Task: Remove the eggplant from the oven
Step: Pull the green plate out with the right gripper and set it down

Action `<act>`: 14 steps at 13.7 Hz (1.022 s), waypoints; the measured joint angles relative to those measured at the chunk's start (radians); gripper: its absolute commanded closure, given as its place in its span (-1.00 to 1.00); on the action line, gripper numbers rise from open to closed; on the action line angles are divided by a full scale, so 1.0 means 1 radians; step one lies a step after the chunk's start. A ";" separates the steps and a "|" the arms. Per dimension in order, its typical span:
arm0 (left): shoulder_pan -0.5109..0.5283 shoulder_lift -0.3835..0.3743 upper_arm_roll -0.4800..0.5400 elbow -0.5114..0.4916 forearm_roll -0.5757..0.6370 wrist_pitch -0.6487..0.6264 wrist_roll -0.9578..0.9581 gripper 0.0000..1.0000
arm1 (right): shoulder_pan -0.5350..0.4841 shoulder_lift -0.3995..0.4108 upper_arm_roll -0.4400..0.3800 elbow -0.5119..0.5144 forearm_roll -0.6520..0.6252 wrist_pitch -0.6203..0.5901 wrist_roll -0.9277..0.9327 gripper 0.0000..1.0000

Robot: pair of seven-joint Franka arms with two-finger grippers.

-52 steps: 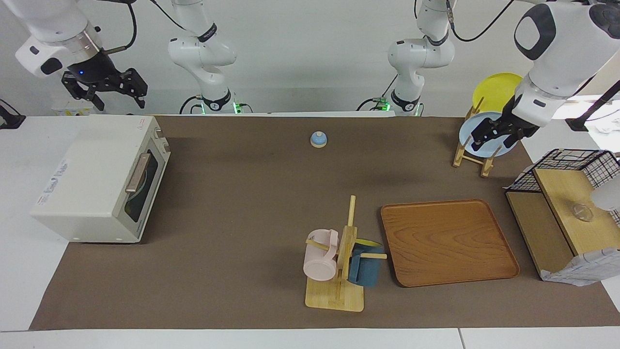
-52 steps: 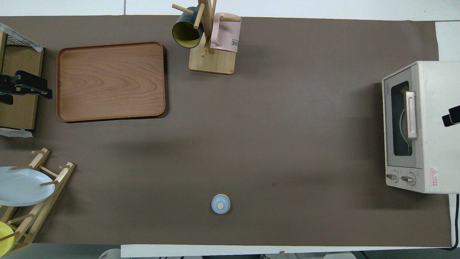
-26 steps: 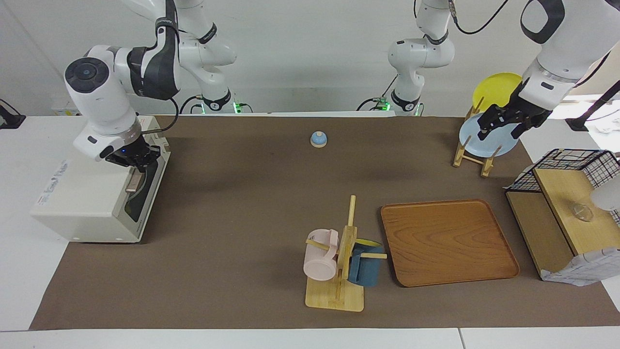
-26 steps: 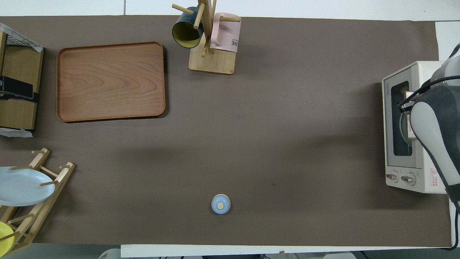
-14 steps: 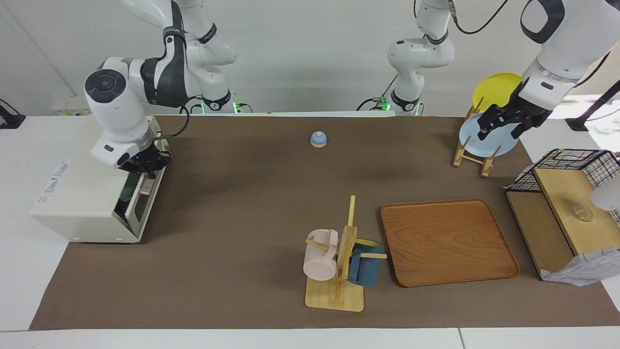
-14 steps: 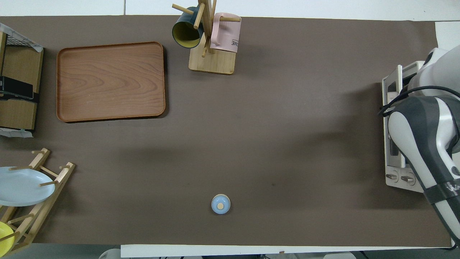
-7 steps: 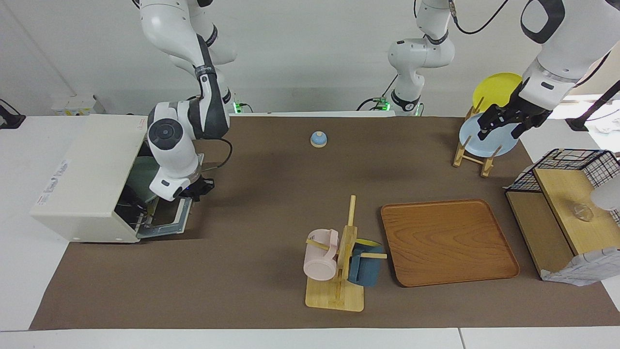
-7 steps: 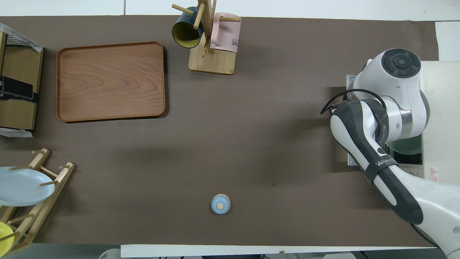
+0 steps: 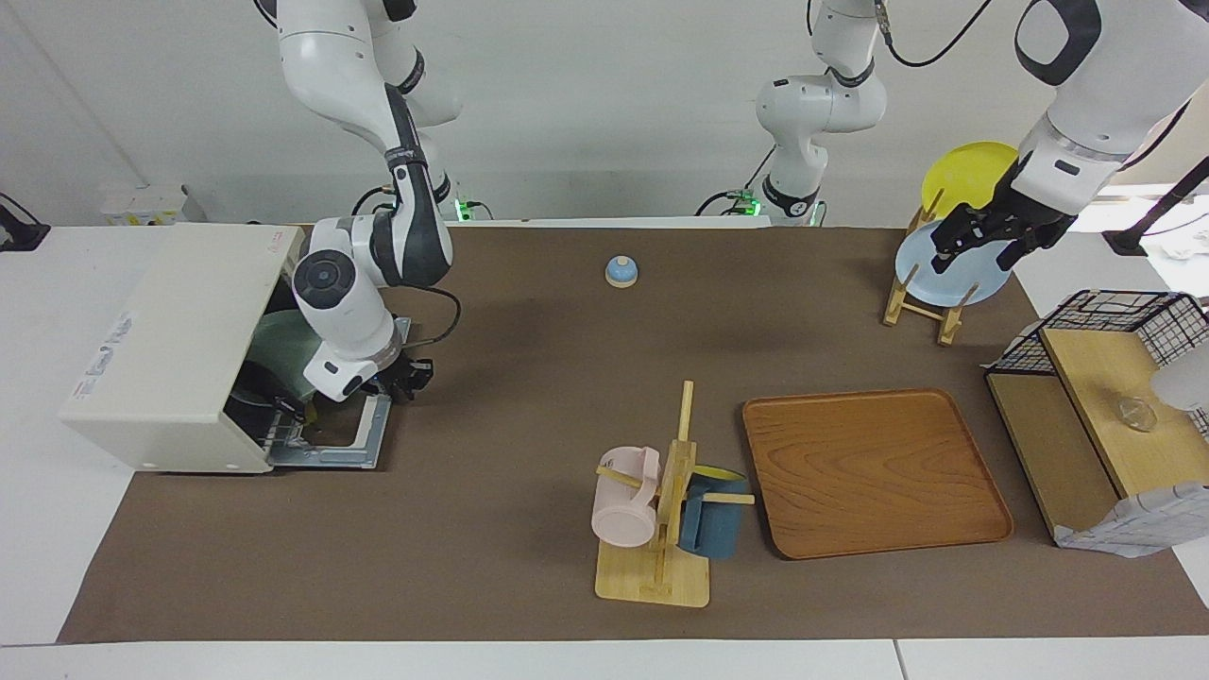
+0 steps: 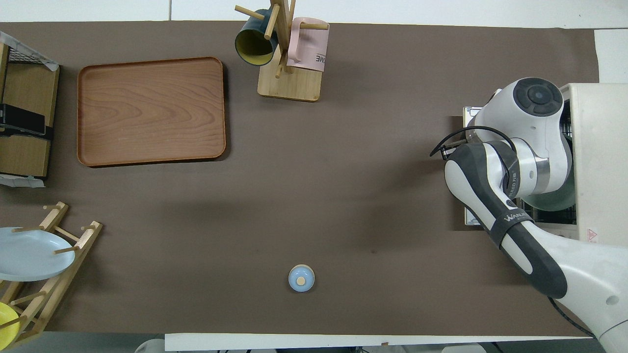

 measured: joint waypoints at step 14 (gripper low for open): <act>0.000 0.000 0.000 0.000 0.000 0.000 0.000 -1.00 | -0.079 -0.164 -0.017 -0.076 -0.273 -0.190 -0.026 0.06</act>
